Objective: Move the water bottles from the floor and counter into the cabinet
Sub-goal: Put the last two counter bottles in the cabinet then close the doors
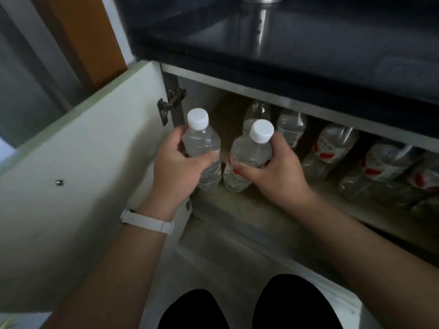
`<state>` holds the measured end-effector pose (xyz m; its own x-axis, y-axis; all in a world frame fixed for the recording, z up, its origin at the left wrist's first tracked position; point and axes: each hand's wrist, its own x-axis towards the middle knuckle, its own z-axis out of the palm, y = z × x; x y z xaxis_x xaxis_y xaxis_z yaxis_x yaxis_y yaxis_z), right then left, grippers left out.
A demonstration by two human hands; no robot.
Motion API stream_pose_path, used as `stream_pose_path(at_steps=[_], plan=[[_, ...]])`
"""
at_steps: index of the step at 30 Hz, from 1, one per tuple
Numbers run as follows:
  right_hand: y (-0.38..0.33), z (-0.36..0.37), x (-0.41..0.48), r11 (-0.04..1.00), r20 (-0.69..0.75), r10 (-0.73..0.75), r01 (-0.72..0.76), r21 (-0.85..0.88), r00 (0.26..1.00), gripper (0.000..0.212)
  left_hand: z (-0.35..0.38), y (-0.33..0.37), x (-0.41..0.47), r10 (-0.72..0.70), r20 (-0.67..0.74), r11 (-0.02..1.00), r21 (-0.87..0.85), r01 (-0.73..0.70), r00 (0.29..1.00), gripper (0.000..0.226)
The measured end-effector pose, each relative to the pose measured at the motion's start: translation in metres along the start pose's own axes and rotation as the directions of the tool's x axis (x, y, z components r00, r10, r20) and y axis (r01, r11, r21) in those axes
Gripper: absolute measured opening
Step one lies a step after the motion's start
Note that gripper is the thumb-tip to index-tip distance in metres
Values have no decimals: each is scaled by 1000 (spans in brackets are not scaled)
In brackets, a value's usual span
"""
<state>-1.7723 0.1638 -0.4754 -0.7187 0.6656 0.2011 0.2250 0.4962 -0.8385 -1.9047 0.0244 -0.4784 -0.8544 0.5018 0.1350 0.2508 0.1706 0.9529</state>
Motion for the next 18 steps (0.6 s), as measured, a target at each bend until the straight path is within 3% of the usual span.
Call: stream_pose_path(at_steps=[6,18], plan=[[7,27,36,993,-22,-103,101,-65,994,83,13,-21,34,86,-52,996,-18,-87,995,66],[8,56,98,988,-74,-151,151,5,986,81,31,-29,78,49,-218,992,-105,-73,975,61]])
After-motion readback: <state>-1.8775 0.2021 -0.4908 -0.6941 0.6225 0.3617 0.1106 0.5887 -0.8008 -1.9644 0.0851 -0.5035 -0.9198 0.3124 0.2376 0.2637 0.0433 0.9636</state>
